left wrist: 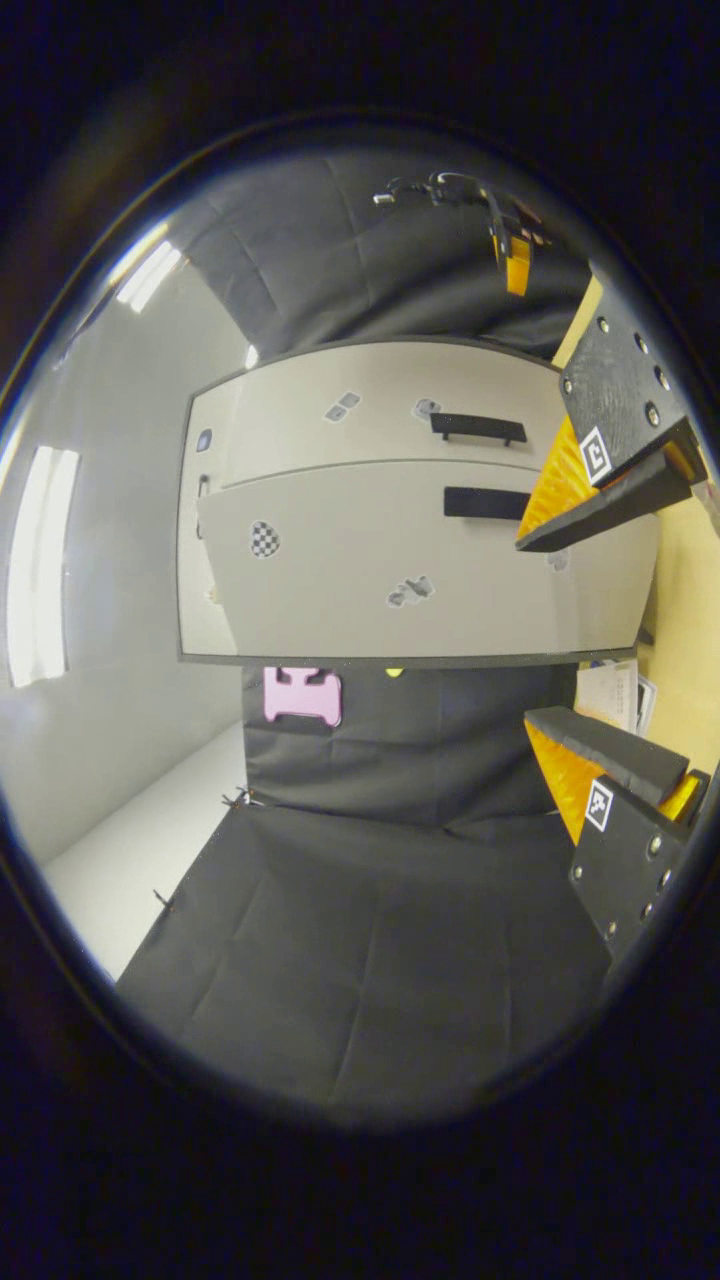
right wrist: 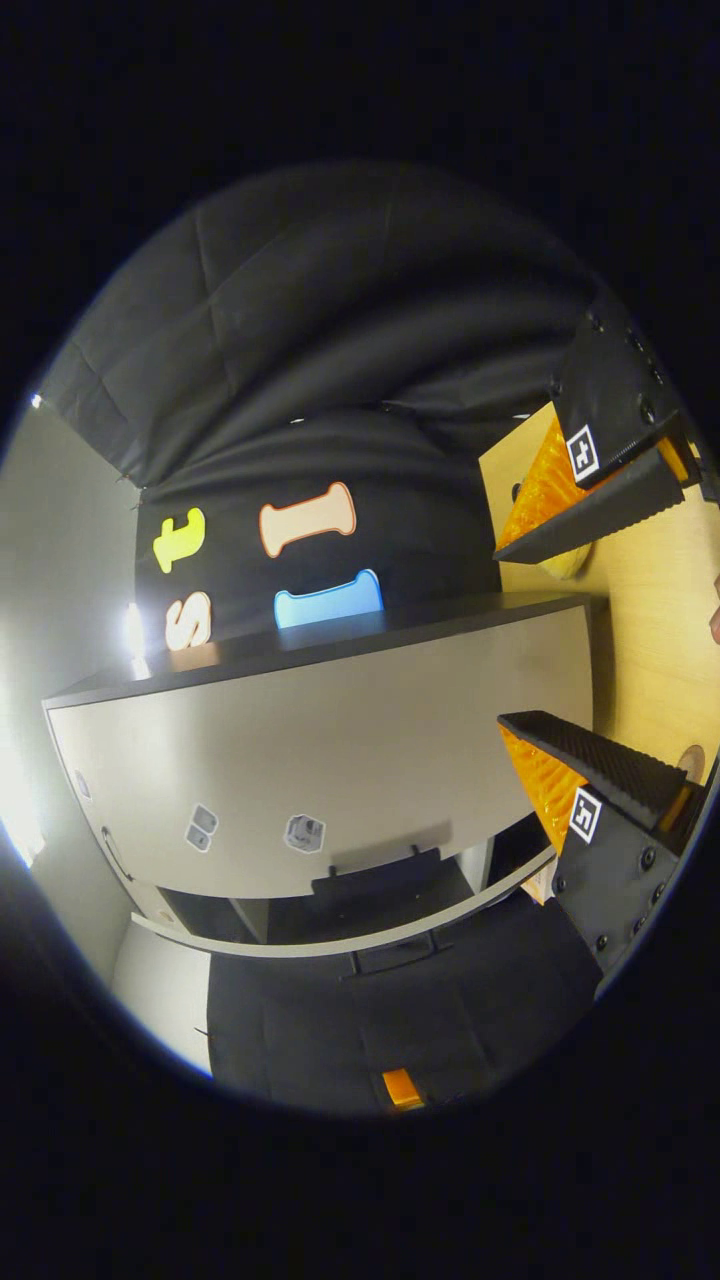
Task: Grasp the bottle in the cabinet with the left hand and place it on the coaster, then close the right door with the right hand and the left door with the left hand.
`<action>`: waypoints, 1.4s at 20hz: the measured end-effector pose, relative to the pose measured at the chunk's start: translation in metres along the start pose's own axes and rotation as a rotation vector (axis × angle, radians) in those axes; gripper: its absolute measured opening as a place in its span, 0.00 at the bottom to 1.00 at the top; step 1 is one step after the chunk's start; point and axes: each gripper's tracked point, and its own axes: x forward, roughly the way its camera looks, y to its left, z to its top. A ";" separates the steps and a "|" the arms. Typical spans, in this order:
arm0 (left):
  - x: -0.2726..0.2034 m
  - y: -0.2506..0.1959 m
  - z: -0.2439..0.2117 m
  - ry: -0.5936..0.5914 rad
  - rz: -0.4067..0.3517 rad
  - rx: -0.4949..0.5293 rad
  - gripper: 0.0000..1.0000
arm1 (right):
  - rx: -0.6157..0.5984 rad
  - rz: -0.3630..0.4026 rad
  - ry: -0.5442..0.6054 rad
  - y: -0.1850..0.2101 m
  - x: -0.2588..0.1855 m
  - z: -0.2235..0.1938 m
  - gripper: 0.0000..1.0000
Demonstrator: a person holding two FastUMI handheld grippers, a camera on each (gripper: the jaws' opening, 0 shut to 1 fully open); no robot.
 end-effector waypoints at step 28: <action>-0.094 0.079 -0.038 0.053 0.067 0.034 0.90 | -0.011 0.055 -0.090 0.137 -0.025 0.014 0.91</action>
